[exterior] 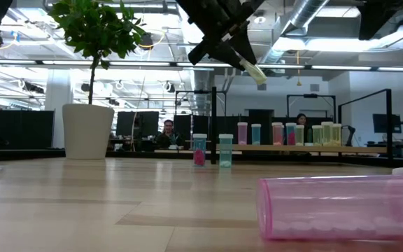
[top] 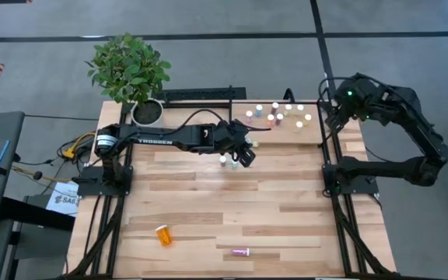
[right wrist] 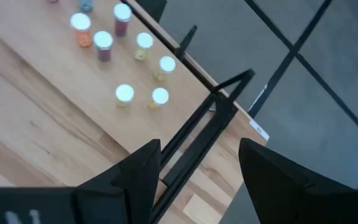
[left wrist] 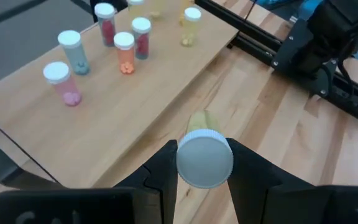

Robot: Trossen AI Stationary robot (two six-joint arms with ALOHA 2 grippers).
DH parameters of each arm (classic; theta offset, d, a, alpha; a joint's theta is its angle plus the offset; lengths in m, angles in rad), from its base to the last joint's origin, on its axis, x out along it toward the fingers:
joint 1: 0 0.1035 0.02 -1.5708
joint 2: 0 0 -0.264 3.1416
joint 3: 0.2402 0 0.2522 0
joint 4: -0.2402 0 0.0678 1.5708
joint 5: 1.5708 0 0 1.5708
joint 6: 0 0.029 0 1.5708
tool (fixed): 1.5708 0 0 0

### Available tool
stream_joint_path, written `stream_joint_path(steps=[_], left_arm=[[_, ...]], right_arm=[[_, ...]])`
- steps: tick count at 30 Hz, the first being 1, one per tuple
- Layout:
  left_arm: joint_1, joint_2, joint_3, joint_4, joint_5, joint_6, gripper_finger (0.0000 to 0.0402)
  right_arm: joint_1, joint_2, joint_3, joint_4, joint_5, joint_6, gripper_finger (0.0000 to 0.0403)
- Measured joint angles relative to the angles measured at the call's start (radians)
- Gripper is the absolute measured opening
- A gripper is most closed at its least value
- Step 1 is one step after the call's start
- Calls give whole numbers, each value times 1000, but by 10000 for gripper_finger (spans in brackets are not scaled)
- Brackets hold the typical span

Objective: Pick and place medicine bottles onto shelf by color
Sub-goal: Move the yellow pill bottle to the center of the table

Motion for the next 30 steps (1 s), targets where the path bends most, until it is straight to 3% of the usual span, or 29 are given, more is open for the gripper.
stream_joint_path(steps=[30], left_arm=[[-90,0,0,-10,-3,128,95]], right_arm=[[-208,35,0,51,-5,-39,238]])
